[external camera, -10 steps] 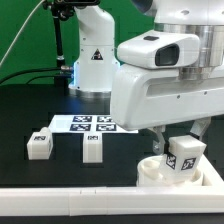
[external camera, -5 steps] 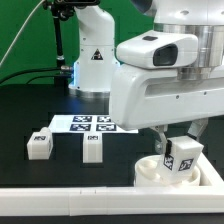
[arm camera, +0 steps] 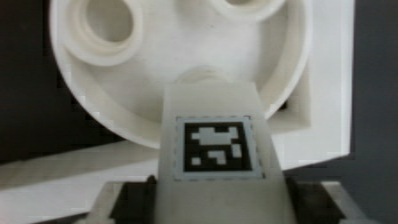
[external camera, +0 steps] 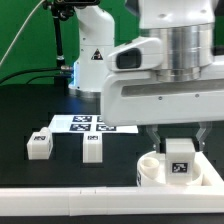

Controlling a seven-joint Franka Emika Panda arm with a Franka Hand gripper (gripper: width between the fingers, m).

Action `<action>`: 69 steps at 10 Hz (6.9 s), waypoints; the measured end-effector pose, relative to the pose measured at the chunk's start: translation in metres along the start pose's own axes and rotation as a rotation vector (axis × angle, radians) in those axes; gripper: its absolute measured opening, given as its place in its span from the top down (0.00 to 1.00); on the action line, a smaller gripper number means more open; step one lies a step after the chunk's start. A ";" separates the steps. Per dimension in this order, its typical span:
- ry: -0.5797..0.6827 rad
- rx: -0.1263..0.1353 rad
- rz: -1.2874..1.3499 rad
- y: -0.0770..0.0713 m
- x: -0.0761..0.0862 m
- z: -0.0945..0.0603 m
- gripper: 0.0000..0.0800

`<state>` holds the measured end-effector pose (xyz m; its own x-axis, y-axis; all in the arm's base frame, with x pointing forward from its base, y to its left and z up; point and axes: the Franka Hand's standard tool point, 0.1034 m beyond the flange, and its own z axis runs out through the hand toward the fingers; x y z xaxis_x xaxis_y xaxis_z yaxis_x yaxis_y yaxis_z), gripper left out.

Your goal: Assemble stool

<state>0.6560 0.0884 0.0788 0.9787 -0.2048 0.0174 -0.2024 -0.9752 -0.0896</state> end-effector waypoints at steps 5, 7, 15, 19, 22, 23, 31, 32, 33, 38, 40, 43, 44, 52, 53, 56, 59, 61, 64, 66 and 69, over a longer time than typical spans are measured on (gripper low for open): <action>0.002 -0.001 0.381 0.000 -0.001 0.000 0.58; 0.022 0.006 0.708 0.000 -0.005 0.000 0.58; 0.014 0.042 1.367 -0.010 -0.015 0.005 0.58; -0.042 0.137 1.876 -0.018 -0.017 0.007 0.58; -0.029 0.152 1.816 -0.018 -0.019 0.008 0.58; -0.027 0.150 1.766 -0.019 -0.019 0.007 0.34; 0.010 0.134 0.943 -0.025 -0.018 -0.024 0.19; 0.014 0.132 0.890 -0.025 -0.018 -0.024 0.19; 0.021 0.128 0.805 -0.024 -0.018 -0.024 0.19; 0.013 0.049 0.037 -0.024 -0.017 -0.022 0.19; 0.016 0.044 -0.078 -0.022 -0.017 -0.021 0.19; 0.040 -0.018 -0.490 -0.019 -0.016 -0.019 0.19; 0.028 -0.046 -0.669 -0.018 -0.018 -0.016 0.19; -0.030 -0.115 -1.039 -0.014 -0.022 0.002 0.19; -0.029 -0.115 -1.010 -0.014 -0.022 0.002 0.19; -0.021 -0.114 -0.876 -0.013 -0.022 0.002 0.53; -0.009 -0.113 -0.680 -0.013 -0.022 0.003 0.58; 0.018 -0.093 -0.435 -0.012 -0.017 0.004 0.58; 0.045 -0.047 0.040 -0.014 -0.016 0.005 0.57; 0.043 -0.045 0.320 -0.016 -0.016 0.005 0.57; 0.039 -0.031 0.471 -0.016 -0.017 0.005 0.57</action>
Offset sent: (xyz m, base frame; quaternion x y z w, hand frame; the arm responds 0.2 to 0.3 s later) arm 0.0000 0.0000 0.0000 0.0000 0.0000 0.1296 0.9916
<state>0.6427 0.1080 0.0750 0.7780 -0.6280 0.0192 -0.6257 -0.7772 -0.0672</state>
